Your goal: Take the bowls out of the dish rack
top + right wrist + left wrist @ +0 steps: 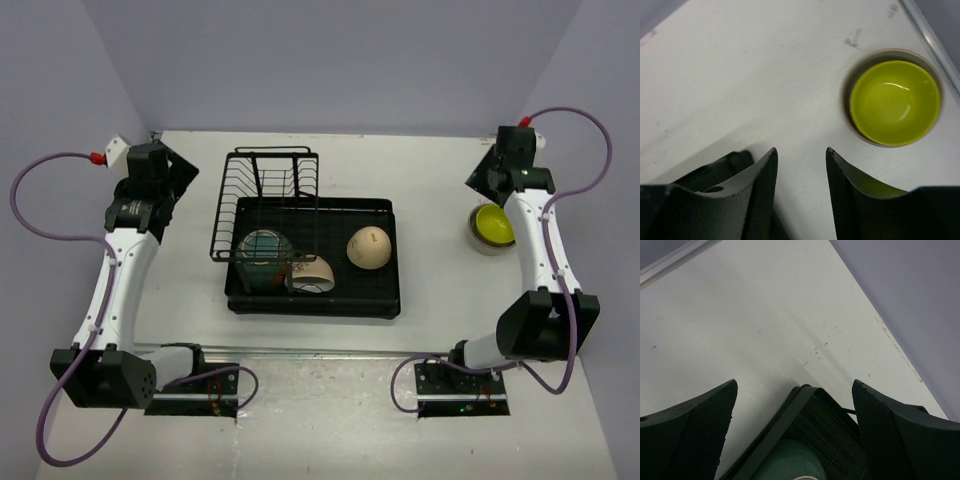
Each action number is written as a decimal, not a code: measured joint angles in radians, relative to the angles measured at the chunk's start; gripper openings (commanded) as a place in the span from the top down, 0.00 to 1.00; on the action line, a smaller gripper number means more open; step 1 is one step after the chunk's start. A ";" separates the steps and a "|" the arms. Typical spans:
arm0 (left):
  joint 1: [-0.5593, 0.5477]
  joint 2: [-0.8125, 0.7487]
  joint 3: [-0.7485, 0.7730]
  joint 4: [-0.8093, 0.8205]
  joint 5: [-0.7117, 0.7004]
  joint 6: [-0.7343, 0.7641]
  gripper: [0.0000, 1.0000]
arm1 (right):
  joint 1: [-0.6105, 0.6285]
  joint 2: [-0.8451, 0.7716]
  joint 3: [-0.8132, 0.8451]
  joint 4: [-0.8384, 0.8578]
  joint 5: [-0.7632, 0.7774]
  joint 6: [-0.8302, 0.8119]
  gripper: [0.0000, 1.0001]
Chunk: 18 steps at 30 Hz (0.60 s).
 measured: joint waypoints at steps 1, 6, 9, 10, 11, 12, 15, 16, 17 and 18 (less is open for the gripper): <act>0.003 -0.005 0.002 -0.006 -0.003 0.000 0.04 | 0.034 -0.006 0.026 -0.006 -0.019 -0.006 0.55; 0.008 -0.043 0.003 -0.038 -0.019 -0.002 0.04 | 0.174 -0.011 0.134 -0.051 -0.225 -0.024 0.54; 0.008 -0.083 -0.002 -0.060 -0.029 -0.006 0.04 | 0.234 -0.014 0.130 -0.065 -0.404 -0.029 0.53; 0.008 -0.099 -0.006 -0.066 -0.030 -0.008 0.04 | 0.256 -0.018 0.110 -0.061 -0.475 -0.031 0.53; 0.008 -0.113 -0.009 -0.071 -0.031 -0.009 0.04 | 0.275 -0.026 0.086 -0.061 -0.533 -0.033 0.53; 0.008 -0.126 -0.012 -0.076 -0.032 -0.010 0.04 | 0.296 -0.034 0.055 -0.062 -0.595 -0.034 0.52; 0.009 -0.152 -0.021 -0.093 -0.032 -0.010 0.04 | 0.347 -0.084 -0.074 -0.036 -0.752 -0.014 0.52; 0.009 -0.155 -0.021 -0.099 -0.031 -0.010 0.04 | 0.360 -0.117 -0.138 -0.008 -0.811 0.011 0.52; 0.009 -0.156 -0.021 -0.104 -0.028 -0.011 0.04 | 0.366 -0.156 -0.202 0.024 -0.861 0.039 0.52; 0.009 -0.156 -0.021 -0.108 -0.025 -0.011 0.04 | 0.369 -0.202 -0.267 0.048 -0.909 0.086 0.52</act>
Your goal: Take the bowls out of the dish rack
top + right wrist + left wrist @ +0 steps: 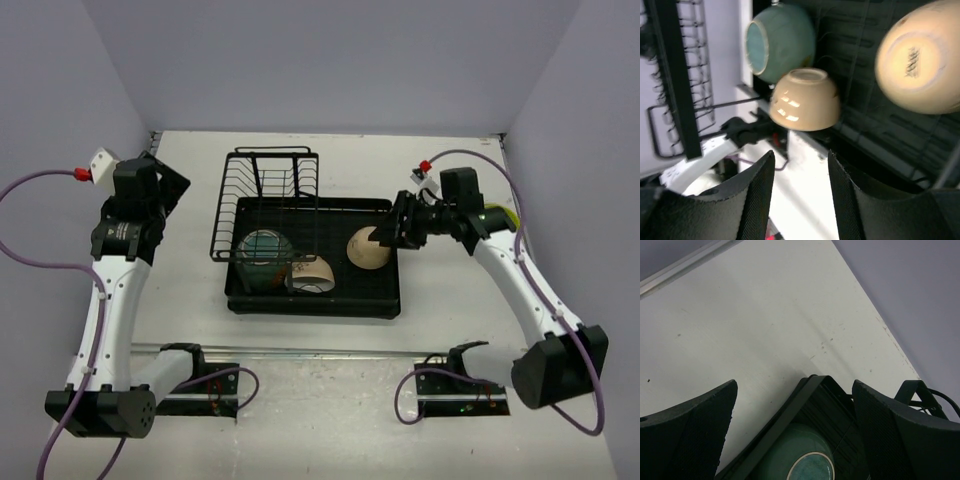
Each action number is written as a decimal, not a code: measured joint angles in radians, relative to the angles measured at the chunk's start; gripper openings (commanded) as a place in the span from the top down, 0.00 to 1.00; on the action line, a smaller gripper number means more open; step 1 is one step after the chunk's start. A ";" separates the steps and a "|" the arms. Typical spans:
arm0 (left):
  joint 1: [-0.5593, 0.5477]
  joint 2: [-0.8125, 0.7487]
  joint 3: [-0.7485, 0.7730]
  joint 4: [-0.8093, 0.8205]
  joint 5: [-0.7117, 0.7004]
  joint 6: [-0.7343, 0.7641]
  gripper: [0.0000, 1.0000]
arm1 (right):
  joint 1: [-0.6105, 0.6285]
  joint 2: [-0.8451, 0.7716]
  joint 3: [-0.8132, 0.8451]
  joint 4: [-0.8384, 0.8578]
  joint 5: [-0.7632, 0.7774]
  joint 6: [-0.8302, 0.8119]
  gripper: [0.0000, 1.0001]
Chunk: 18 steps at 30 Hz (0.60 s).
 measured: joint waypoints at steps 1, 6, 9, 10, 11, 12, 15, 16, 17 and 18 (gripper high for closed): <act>0.000 0.000 0.000 -0.005 0.003 -0.001 0.04 | 0.006 -0.046 -0.052 0.028 -0.035 0.048 0.52; 0.000 0.000 0.000 -0.048 0.008 -0.020 0.04 | 0.092 -0.284 -0.207 0.231 -0.084 0.352 0.50; 0.000 -0.011 -0.003 -0.071 0.004 -0.036 0.04 | 0.167 -0.407 -0.273 0.348 -0.035 0.527 0.50; 0.000 -0.023 -0.010 -0.071 0.003 -0.045 0.04 | 0.199 -0.441 -0.291 0.370 0.007 0.583 0.46; 0.000 -0.039 -0.019 -0.073 0.003 -0.055 0.04 | 0.223 -0.463 -0.304 0.385 0.039 0.628 0.40; 0.000 -0.055 -0.029 -0.074 0.003 -0.070 0.05 | 0.254 -0.489 -0.315 0.396 0.090 0.681 0.32; 0.000 -0.104 -0.066 -0.079 0.007 -0.136 0.05 | 0.359 -0.557 -0.372 0.425 0.280 0.832 0.26; 0.000 -0.117 -0.077 -0.080 0.009 -0.160 0.05 | 0.393 -0.578 -0.392 0.424 0.332 0.880 0.26; 0.000 -0.129 -0.089 -0.080 0.010 -0.185 0.05 | 0.427 -0.597 -0.415 0.425 0.393 0.937 0.26; 0.000 -0.143 -0.103 -0.080 0.011 -0.220 0.05 | 0.461 -0.612 -0.434 0.423 0.445 0.985 0.26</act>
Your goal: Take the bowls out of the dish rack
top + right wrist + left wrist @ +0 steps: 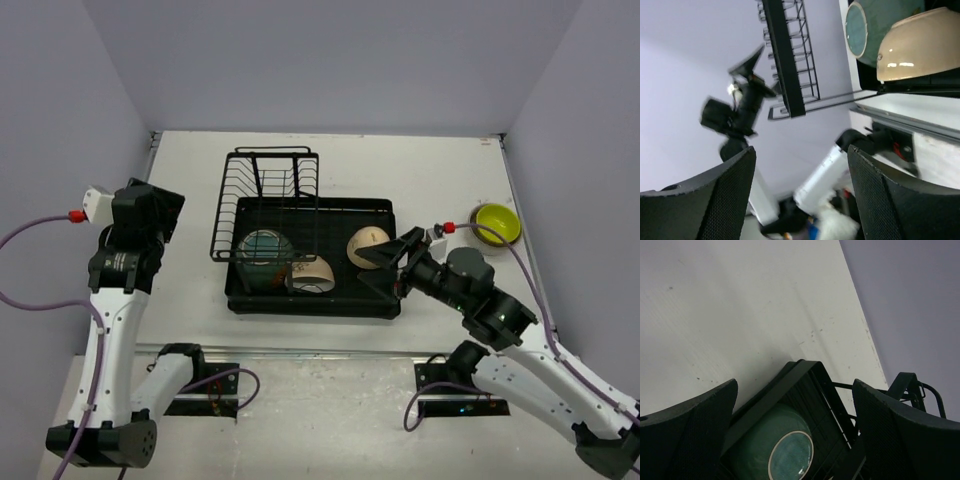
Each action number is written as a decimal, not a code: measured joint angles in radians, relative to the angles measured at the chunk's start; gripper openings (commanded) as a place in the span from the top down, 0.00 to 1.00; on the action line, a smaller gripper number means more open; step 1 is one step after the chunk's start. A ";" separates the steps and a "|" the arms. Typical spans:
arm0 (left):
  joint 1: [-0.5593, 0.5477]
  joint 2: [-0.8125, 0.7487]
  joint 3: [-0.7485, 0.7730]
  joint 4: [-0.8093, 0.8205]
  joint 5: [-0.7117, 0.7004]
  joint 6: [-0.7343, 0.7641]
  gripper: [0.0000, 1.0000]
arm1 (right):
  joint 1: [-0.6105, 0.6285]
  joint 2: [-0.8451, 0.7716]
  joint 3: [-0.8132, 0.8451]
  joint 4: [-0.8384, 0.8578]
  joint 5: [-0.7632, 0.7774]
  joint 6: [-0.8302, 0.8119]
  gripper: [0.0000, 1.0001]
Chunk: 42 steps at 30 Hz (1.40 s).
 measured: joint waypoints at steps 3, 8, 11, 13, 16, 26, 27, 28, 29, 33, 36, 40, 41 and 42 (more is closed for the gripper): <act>0.000 -0.047 -0.052 0.005 0.001 -0.103 0.07 | 0.129 -0.031 -0.049 -0.004 0.189 0.160 0.29; 0.001 -0.124 -0.140 0.009 0.022 -0.265 0.09 | 0.388 0.026 -0.080 -0.001 0.479 0.334 0.44; 0.001 -0.119 -0.142 0.014 0.033 -0.301 0.08 | 0.517 0.121 -0.080 0.027 0.636 0.380 0.51; 0.001 -0.105 -0.126 0.014 0.032 -0.302 0.07 | 0.583 0.185 -0.080 0.050 0.714 0.397 0.51; 0.001 -0.085 -0.100 0.031 0.032 -0.294 0.07 | 0.658 0.292 -0.080 0.075 0.816 0.413 0.52; 0.001 -0.097 -0.082 0.043 0.061 -0.312 0.09 | 0.703 0.404 -0.075 0.107 1.001 0.428 0.50; 0.001 -0.096 -0.082 0.045 0.064 -0.313 0.09 | 0.703 0.406 -0.075 0.114 1.014 0.429 0.50; 0.001 -0.096 -0.082 0.048 0.065 -0.313 0.09 | 0.704 0.409 -0.075 0.121 1.027 0.429 0.50; 0.001 -0.095 -0.082 0.051 0.066 -0.313 0.09 | 0.704 0.414 -0.074 0.129 1.038 0.429 0.50; 0.001 -0.092 -0.082 0.064 0.072 -0.314 0.09 | 0.708 0.452 -0.074 0.191 1.087 0.430 0.50; 0.001 -0.085 -0.082 0.070 0.080 -0.321 0.09 | 0.723 0.504 -0.071 0.218 1.130 0.430 0.50; 0.001 -0.061 -0.060 0.074 0.090 -0.320 0.09 | 0.738 0.581 -0.045 0.222 1.169 0.431 0.50; 0.001 -0.055 -0.051 0.078 0.091 -0.320 0.09 | 0.741 0.598 -0.034 0.220 1.181 0.432 0.51; 0.001 -0.051 -0.046 0.084 0.092 -0.320 0.09 | 0.745 0.613 -0.023 0.217 1.189 0.432 0.51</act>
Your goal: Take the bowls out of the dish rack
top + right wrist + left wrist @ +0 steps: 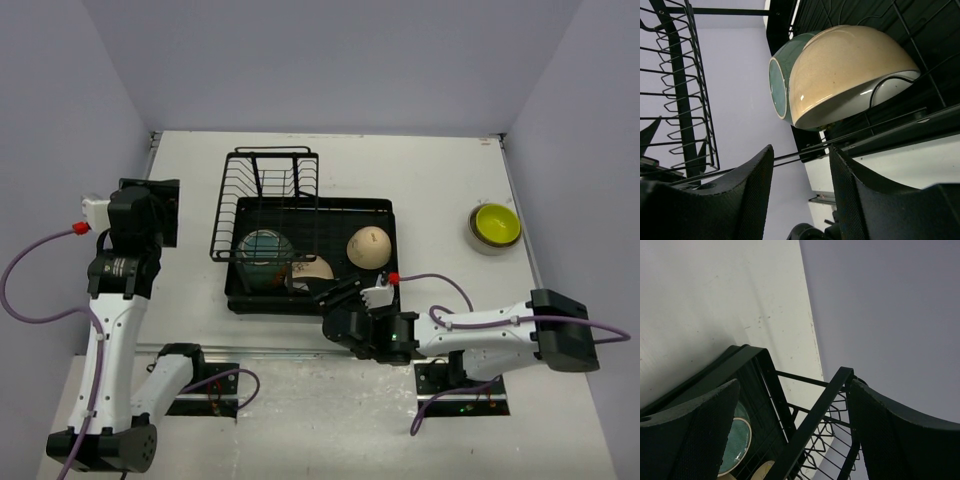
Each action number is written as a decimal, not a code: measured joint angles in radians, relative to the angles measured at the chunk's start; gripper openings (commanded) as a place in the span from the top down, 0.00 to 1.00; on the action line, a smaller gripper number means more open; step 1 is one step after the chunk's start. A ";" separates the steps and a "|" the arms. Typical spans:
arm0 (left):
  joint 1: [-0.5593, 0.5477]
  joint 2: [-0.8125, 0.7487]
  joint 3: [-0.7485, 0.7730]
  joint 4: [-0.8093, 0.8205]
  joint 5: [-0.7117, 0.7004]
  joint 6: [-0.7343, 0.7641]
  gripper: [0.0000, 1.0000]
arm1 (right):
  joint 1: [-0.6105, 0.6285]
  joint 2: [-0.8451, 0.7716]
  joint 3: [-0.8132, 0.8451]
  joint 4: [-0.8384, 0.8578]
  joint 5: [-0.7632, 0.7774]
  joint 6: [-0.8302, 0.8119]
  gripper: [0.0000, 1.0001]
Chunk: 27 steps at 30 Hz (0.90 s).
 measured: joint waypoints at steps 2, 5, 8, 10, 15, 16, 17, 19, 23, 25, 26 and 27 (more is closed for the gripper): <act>0.000 0.001 0.007 0.005 0.003 0.001 0.09 | 0.008 0.024 0.019 -0.003 0.019 0.002 0.51; 0.000 0.002 0.011 0.008 0.006 0.003 0.10 | 0.016 0.049 0.039 -0.014 0.044 0.003 0.52; 0.000 0.002 0.011 0.008 0.018 0.003 0.10 | 0.018 0.069 0.049 -0.031 0.063 0.004 0.52; 0.000 0.001 0.011 0.010 0.024 0.003 0.10 | 0.018 0.085 0.052 -0.047 0.076 0.004 0.52; 0.000 0.006 0.011 0.019 0.032 0.013 0.10 | 0.019 0.120 0.052 -0.074 0.098 0.005 0.53; 0.000 0.009 0.011 0.025 0.034 0.018 0.10 | 0.019 0.125 0.052 -0.074 0.102 0.005 0.53; 0.000 0.013 0.011 0.028 0.035 0.021 0.10 | 0.020 0.128 0.052 -0.075 0.103 0.005 0.53; 0.000 0.021 0.011 0.030 0.040 0.028 0.10 | 0.024 0.135 0.052 -0.076 0.106 0.005 0.53; 0.000 0.030 0.011 0.034 0.051 0.031 0.10 | 0.027 0.141 0.053 -0.076 0.109 0.005 0.53; 0.000 0.029 0.011 0.037 0.056 0.035 0.10 | 0.027 0.141 0.058 -0.081 0.110 0.005 0.53; 0.000 0.029 0.011 0.041 0.056 0.037 0.10 | 0.026 0.141 0.062 -0.085 0.111 0.005 0.53; 0.000 0.029 0.011 0.047 0.056 0.037 0.10 | 0.025 0.141 0.069 -0.086 0.111 0.005 0.53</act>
